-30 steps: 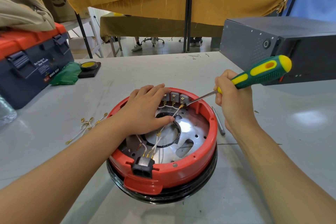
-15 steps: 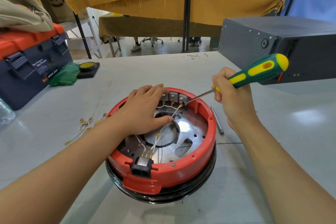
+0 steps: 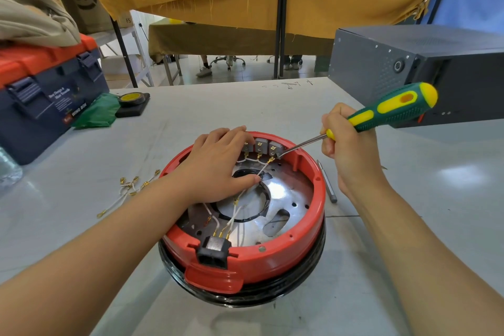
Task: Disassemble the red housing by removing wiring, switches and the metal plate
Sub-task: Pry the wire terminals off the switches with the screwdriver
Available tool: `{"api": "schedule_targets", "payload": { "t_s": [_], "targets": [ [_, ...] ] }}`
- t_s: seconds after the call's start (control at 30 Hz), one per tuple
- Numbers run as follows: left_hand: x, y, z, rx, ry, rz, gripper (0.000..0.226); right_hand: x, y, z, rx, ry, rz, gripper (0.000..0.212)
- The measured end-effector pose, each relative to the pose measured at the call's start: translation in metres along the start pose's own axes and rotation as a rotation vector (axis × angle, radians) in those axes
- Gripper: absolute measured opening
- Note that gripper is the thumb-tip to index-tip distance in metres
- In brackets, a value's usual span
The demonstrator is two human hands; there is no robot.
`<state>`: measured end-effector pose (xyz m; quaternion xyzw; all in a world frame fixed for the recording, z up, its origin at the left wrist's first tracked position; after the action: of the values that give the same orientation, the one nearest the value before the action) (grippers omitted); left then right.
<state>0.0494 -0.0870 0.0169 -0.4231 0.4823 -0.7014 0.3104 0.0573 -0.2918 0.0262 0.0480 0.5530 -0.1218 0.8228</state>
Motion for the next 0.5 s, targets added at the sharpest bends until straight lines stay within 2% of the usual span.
{"api": "schedule_targets", "payload": {
  "t_s": [0.17, 0.27, 0.5],
  "targets": [
    [0.001, 0.0, -0.001, 0.007, 0.016, 0.001, 0.052, 0.0, 0.001, 0.0, 0.056, 0.029, -0.015, 0.031],
    [0.001, 0.0, -0.001, 0.001, 0.017, 0.015, 0.05, 0.003, 0.005, -0.003, 0.076, 0.095, 0.025, 0.023],
    [0.001, 0.0, -0.001, -0.023, -0.001, 0.019, 0.049, -0.005, 0.011, -0.008, 0.028, -0.009, -0.027, 0.032]
  ]
}}
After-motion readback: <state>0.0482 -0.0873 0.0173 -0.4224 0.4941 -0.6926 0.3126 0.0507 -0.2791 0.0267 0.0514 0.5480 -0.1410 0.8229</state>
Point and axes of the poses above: each hand's wrist, its own z-axis towards the middle knuckle, its own y-axis out of the palm, x = y × z, the point moved 3 cm from there along z, towards the middle knuckle, and after that the axes turned 11 degrees about -z, right-handed, at the moved point
